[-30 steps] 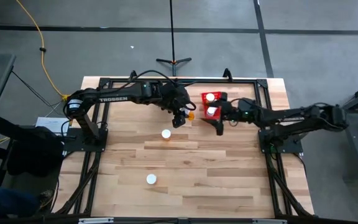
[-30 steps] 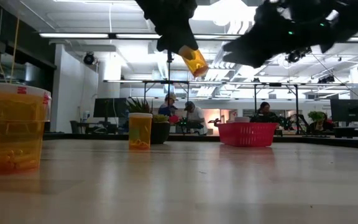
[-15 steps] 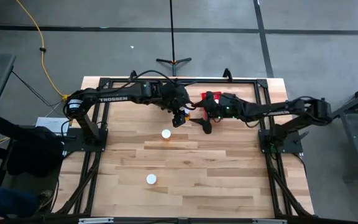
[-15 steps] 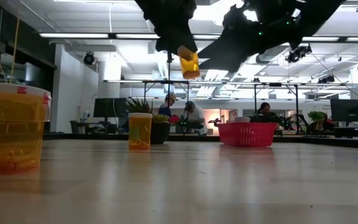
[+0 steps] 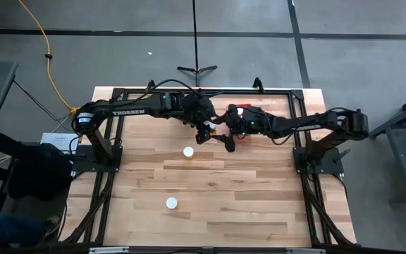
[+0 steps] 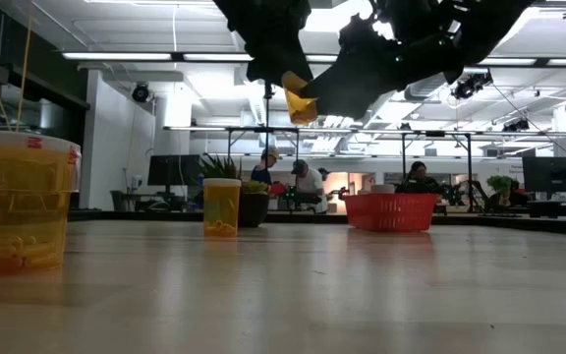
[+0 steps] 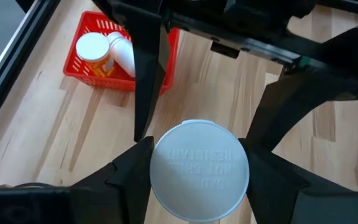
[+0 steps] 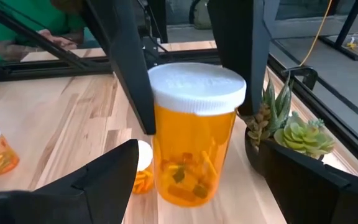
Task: Pick and place pill bottles into a basket
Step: Put the middle left orange pill bottle into the bin
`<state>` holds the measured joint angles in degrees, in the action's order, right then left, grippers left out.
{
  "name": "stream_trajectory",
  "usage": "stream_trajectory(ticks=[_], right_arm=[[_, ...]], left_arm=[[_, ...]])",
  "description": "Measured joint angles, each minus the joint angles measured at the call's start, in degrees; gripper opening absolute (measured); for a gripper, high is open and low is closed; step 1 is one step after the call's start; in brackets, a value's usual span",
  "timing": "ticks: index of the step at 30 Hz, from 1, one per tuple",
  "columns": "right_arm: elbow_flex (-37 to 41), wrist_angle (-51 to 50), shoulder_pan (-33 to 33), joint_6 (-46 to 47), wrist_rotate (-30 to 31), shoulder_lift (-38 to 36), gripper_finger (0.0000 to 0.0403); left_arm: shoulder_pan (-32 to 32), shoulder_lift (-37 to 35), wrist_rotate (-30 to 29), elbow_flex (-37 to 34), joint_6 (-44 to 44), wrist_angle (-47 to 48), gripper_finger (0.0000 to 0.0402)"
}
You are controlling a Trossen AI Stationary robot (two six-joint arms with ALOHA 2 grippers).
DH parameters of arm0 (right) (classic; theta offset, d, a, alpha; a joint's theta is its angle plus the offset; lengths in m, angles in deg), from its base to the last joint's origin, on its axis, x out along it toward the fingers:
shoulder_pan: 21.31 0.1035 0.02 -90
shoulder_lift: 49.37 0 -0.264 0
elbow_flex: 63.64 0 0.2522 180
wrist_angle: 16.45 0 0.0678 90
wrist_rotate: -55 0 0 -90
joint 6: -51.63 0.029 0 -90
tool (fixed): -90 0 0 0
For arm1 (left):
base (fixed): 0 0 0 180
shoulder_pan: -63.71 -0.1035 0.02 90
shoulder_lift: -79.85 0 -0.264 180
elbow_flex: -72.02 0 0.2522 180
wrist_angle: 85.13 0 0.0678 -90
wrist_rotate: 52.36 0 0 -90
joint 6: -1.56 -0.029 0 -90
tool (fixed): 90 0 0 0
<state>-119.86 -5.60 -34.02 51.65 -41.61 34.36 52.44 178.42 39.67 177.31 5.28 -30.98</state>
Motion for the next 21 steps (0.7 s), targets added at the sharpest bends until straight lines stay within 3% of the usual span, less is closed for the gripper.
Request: stream_trajectory(ticks=[11, 21], right_arm=[[0.0, 3.7, 0.0, 0.2, -0.1, 1.8, 0.0320], [0.1, 3.4, 0.0, 2.8, 0.3, 1.8, 0.0305]], left_arm=[[0.0, 0.0, 0.2, 0.0, 1.0, -0.2, 0.0268], [0.0, 0.0, 0.5, 0.0, 0.8, -0.3, 0.0165]])
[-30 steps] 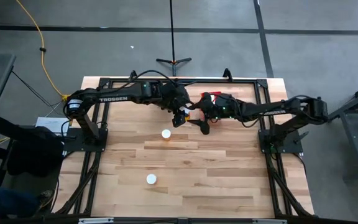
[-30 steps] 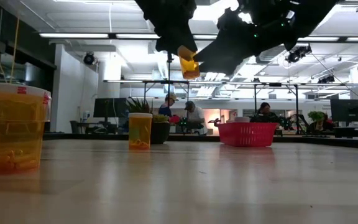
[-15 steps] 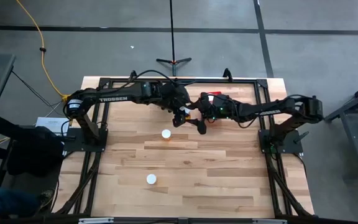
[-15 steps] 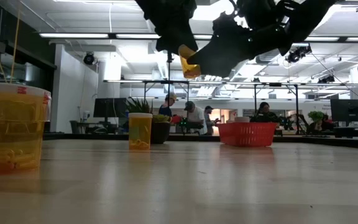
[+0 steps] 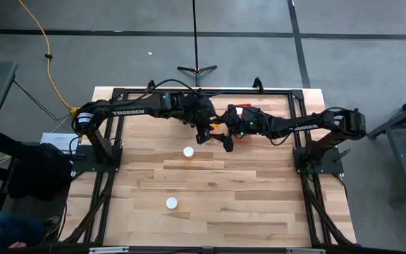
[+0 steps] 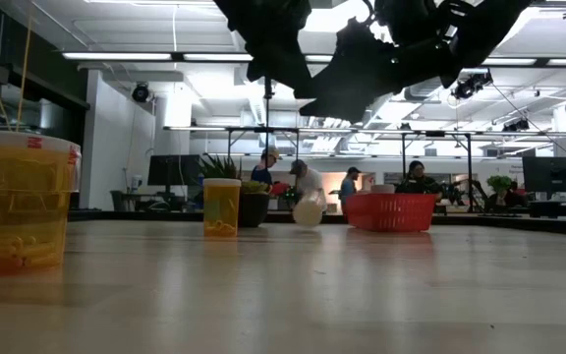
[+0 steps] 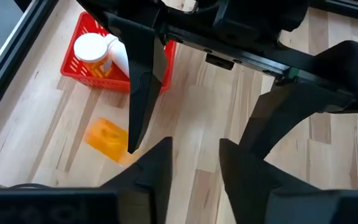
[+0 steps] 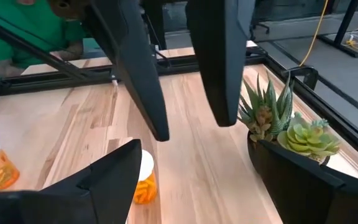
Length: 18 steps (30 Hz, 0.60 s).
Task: Pick and place pill bottles into a basket
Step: Put the middle left orange pill bottle into the bin
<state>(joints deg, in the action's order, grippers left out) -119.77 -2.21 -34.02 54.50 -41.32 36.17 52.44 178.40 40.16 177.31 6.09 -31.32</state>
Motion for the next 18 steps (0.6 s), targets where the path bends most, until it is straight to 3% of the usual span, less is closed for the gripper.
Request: stream_trajectory(ticks=[9, 13, 18], right_arm=[[0.0, -2.7, -1.8, 0.1, 1.8, 0.0, 0.0305], [0.0, -5.5, -3.4, 2.7, 5.6, 0.0, 0.0305], [0.0, -8.1, -7.3, 11.5, 12.0, 0.0, 0.0305]], left_arm=[[0.0, 0.0, 0.0, 0.0, -1.5, 1.5, 0.0145], [0.0, 0.0, -0.6, 0.0, -3.0, 4.6, 0.0164], [0.0, 0.0, -1.0, 0.0, -2.7, 14.1, 0.0215]])
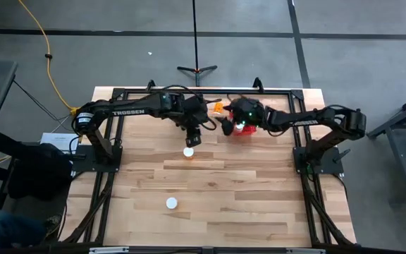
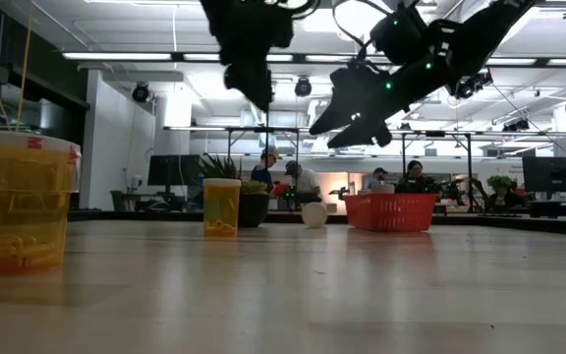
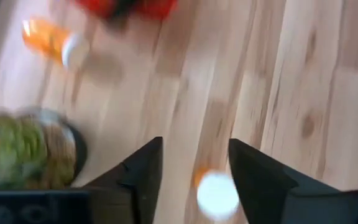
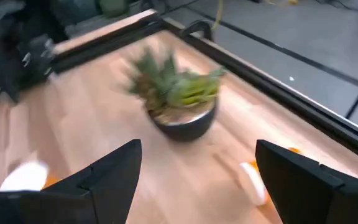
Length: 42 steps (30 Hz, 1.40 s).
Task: Pick and place pill bottles into a basket
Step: Put the middle left orange pill bottle into the bin
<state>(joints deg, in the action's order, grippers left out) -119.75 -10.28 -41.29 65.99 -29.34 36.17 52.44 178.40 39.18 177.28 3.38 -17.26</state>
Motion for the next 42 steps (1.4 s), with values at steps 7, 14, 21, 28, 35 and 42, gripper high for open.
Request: stream_trajectory(ticks=[7, 14, 21, 28, 35, 42], right_arm=[[-1.3, 1.6, -7.1, 2.0, -5.0, 0.0, 0.0305], [-13.4, -15.9, -14.3, -15.0, -13.5, 0.8, 0.0305], [-26.1, -35.1, -18.5, -42.0, -19.6, 8.4, 0.0305], [-36.8, -50.2, -16.0, -65.9, -16.2, 16.3, 0.0304], [-45.5, -60.0, -12.7, -81.4, -12.5, 22.8, 0.0304], [-46.7, -59.2, -10.6, -88.3, -6.0, 26.9, 0.0304]], left_arm=[[0.5, 0.0, -1.1, 0.0, 3.0, 6.7, 0.0272], [0.4, -2.6, -3.9, -0.3, 4.1, 10.0, 0.0270], [0.4, -7.2, -5.3, -0.3, 7.7, 7.7, 0.0254], [1.9, -11.9, -8.6, -0.3, 13.4, 6.7, 0.0244], [5.3, -17.3, -16.3, -0.3, 19.7, 7.8, 0.0241], [8.3, -22.3, -19.4, -0.3, 23.1, 6.9, 0.0239]])
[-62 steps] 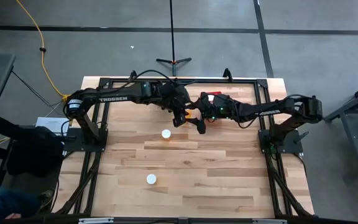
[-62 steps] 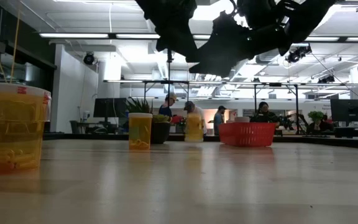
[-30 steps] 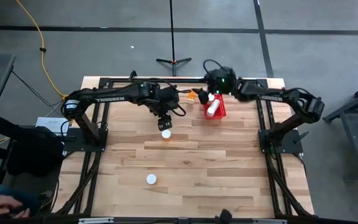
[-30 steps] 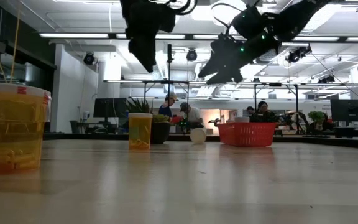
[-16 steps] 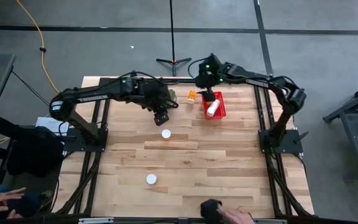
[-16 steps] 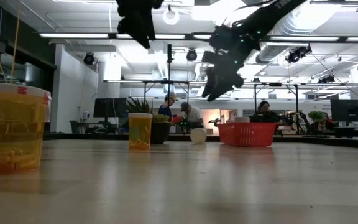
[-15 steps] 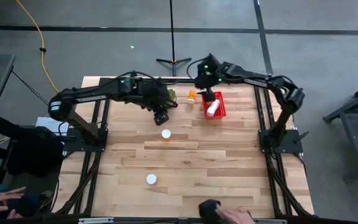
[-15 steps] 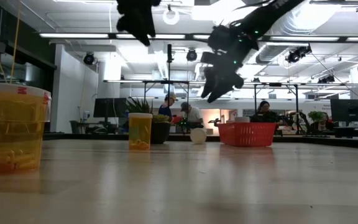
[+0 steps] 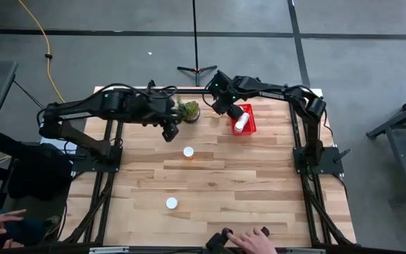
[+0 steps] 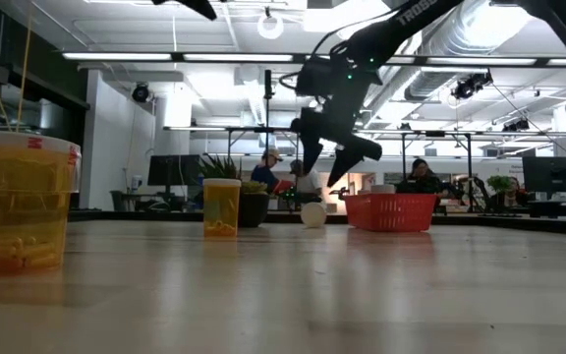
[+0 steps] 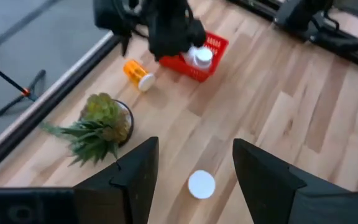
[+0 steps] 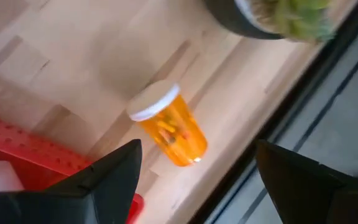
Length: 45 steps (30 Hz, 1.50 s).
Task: Pick and place pill bottles into a basket
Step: Put the middle left orange pill bottle into the bin
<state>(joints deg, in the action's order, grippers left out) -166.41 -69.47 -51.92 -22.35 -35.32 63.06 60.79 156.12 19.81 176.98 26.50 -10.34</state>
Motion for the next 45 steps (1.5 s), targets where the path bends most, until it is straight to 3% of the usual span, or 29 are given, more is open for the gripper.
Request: stream_trajectory(ticks=[5, 11, 18, 23, 45], right_arm=[[0.0, -2.7, 1.2, -3.0, 1.4, 1.5, 0.0304], [0.0, -1.0, 2.6, -6.3, 0.3, 3.0, 0.0304], [0.0, 0.0, 2.6, -9.3, 6.2, 5.6, 0.0304], [0.0, 1.5, 2.5, -10.1, 7.3, 7.3, 0.0304], [0.0, 3.9, 1.0, -11.6, 1.9, 8.6, 0.0305]], left_arm=[[1.2, -2.2, -3.6, 0.0, 0.4, -0.3, 0.0239], [1.1, -2.3, -3.9, 0.0, -0.6, 0.4, 0.0239], [1.1, -2.3, -3.8, 0.0, -1.1, 0.5, 0.0239], [1.1, -2.3, -3.7, 0.0, -1.6, 0.5, 0.0239], [1.1, -2.3, -3.7, 0.0, -2.2, -1.0, 0.0239]])
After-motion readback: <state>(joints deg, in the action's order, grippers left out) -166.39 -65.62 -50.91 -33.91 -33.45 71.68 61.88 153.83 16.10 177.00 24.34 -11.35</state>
